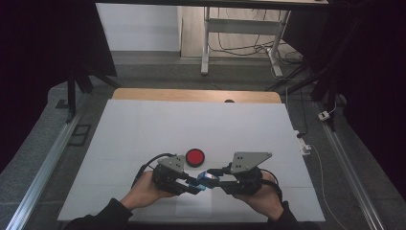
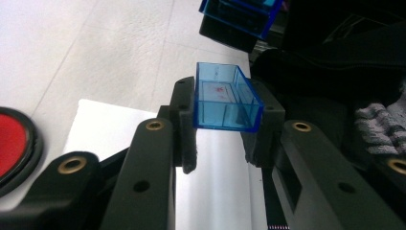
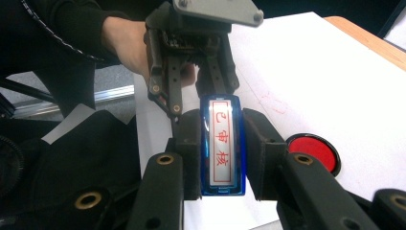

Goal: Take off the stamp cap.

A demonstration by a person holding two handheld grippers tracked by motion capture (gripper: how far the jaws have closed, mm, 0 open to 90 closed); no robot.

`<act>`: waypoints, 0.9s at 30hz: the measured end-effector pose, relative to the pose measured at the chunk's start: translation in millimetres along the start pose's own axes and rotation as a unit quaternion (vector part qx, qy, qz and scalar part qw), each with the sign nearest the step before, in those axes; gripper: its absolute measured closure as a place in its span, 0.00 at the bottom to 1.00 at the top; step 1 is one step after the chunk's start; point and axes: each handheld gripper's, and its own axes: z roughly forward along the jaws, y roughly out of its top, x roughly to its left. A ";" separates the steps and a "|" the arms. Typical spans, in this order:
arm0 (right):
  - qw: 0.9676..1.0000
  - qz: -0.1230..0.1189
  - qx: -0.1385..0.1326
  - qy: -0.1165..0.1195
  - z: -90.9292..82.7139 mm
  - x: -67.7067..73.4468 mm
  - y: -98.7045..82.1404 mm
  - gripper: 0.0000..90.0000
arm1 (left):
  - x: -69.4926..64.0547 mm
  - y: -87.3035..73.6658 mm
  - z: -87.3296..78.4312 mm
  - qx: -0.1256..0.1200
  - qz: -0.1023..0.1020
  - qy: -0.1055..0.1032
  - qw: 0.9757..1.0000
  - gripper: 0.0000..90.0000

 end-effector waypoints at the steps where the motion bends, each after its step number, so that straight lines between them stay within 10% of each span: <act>1: 1.000 0.000 0.001 -0.001 -0.1 -0.1 -0.1 0.78 | -0.5 -0.1 -1.7 -0.001 -0.003 0.003 1.000 0.77; 27: 1.000 0.002 0.002 -0.028 -2.0 -0.6 -2.7 0.78 | -23.9 -22.9 -53.9 -0.032 -0.080 0.109 0.990 0.76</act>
